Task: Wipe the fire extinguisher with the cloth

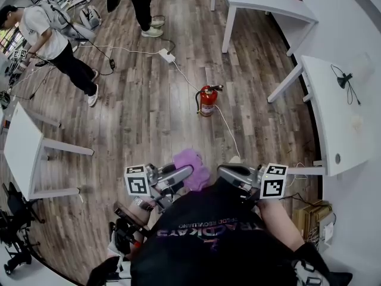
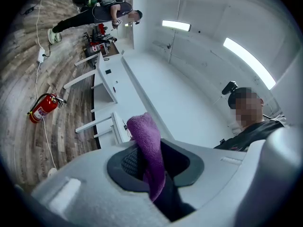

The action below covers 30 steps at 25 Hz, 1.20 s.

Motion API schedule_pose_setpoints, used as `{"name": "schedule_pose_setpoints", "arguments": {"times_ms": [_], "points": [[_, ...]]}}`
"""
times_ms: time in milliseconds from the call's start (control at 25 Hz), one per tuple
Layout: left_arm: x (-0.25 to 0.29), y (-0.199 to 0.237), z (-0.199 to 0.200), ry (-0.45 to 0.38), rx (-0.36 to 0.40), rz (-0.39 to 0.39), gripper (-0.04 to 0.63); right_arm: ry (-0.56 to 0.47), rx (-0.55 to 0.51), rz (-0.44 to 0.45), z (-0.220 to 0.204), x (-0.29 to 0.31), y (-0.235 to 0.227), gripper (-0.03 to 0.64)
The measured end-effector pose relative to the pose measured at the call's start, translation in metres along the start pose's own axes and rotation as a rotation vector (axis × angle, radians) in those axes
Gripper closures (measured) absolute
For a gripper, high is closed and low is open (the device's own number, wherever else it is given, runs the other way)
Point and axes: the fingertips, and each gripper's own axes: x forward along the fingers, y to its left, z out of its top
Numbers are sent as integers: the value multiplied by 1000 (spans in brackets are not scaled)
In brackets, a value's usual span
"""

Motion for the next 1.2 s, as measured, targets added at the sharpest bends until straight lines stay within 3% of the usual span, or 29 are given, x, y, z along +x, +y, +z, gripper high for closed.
{"name": "schedule_pose_setpoints", "arguments": {"times_ms": [280,720,960,1200], "points": [[0,2,0,3,-2,-7,525,2,-32,-7,2,0,1,614],[9,23,9,-7,-34,2,525,-17,6,-67,17,-12,-21,614],[35,42,34,-20,-23,41,525,-4,33,-39,50,-17,-49,614],[68,68,72,-75,-28,94,525,34,41,8,112,-19,-84,614]]}}
